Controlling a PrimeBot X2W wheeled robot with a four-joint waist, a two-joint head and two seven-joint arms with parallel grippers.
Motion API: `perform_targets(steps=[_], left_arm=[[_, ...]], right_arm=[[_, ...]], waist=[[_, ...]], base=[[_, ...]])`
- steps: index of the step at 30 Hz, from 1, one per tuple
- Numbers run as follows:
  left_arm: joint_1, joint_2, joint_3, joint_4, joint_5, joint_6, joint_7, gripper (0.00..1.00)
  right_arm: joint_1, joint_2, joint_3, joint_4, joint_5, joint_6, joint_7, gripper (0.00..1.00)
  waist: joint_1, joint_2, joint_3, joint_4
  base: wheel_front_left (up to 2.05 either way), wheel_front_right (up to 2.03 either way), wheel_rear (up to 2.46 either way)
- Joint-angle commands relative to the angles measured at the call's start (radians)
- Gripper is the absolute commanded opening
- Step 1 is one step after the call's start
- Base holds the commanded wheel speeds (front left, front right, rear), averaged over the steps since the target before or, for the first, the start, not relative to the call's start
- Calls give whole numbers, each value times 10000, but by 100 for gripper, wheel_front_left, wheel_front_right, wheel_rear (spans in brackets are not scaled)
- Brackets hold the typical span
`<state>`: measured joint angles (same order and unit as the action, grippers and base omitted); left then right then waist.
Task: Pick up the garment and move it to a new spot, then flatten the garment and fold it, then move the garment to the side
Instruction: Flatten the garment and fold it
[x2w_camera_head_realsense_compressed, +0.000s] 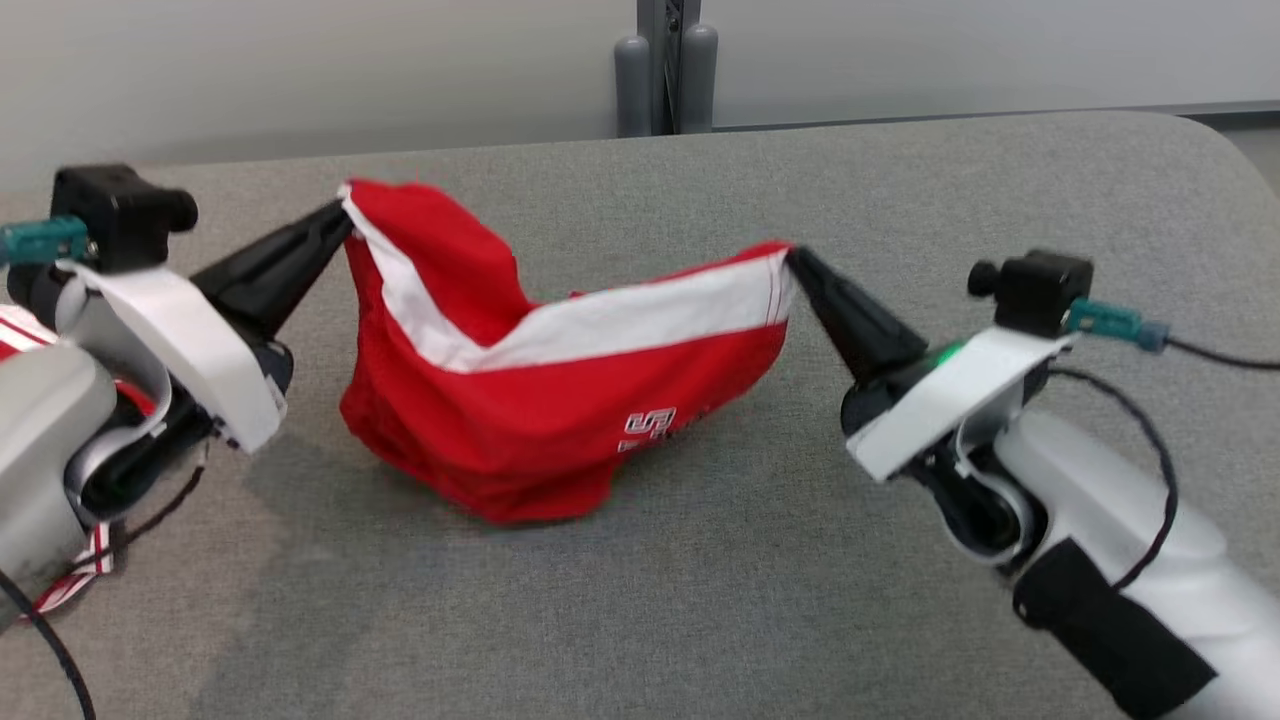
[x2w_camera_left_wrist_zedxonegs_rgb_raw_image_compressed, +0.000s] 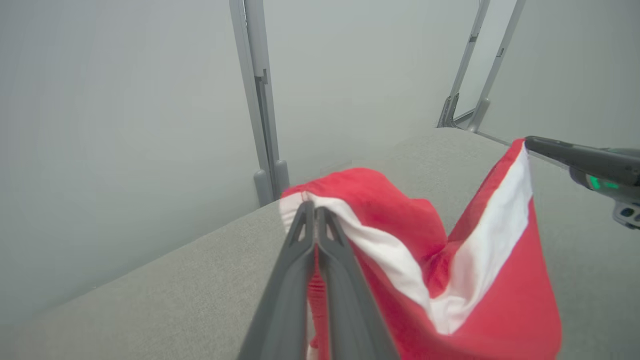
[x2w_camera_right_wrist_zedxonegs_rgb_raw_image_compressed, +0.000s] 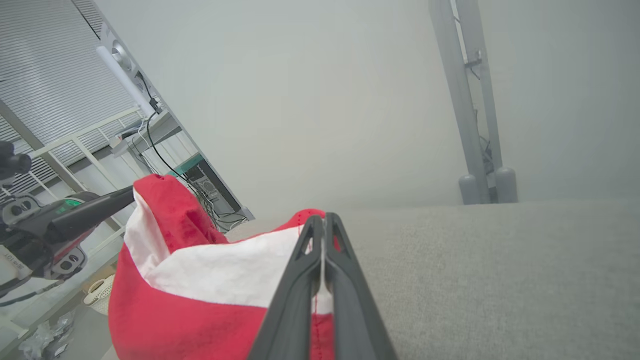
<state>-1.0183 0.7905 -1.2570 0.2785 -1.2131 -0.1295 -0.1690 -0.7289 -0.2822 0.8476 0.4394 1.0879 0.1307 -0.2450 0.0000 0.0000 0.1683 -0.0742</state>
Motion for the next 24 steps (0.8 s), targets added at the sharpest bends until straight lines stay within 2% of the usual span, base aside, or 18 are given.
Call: perform_targets(steps=[1,4,10,18,24], left_arm=[[-272,-45,95,105,-23,-13,71,0],[-1133,-206,277,576,89,-13,296,0],[-2871,-823,717,1689,58,-11,866,0],[-5425,-1717,1394,3476,219,354,1438,0],[-6864,-2312,1691,4395,604,586,1165,0]], right_arm=[[-314,-48,-129,-28,147,1,77,0],[-1438,-198,-310,131,200,1,231,0],[-3662,-84,-900,826,917,1,575,0],[-6872,457,-1810,3032,1381,1,338,0],[-8778,659,-1988,4509,814,1,-90,0]], waist=[[0,0,140,-13],[0,0,465,-28],[0,0,1361,-101],[0,0,2570,-482],[0,0,3215,-603]], base=[[0,0,0],[0,0,0],[0,0,0],[0,0,0],[0,0,0]])
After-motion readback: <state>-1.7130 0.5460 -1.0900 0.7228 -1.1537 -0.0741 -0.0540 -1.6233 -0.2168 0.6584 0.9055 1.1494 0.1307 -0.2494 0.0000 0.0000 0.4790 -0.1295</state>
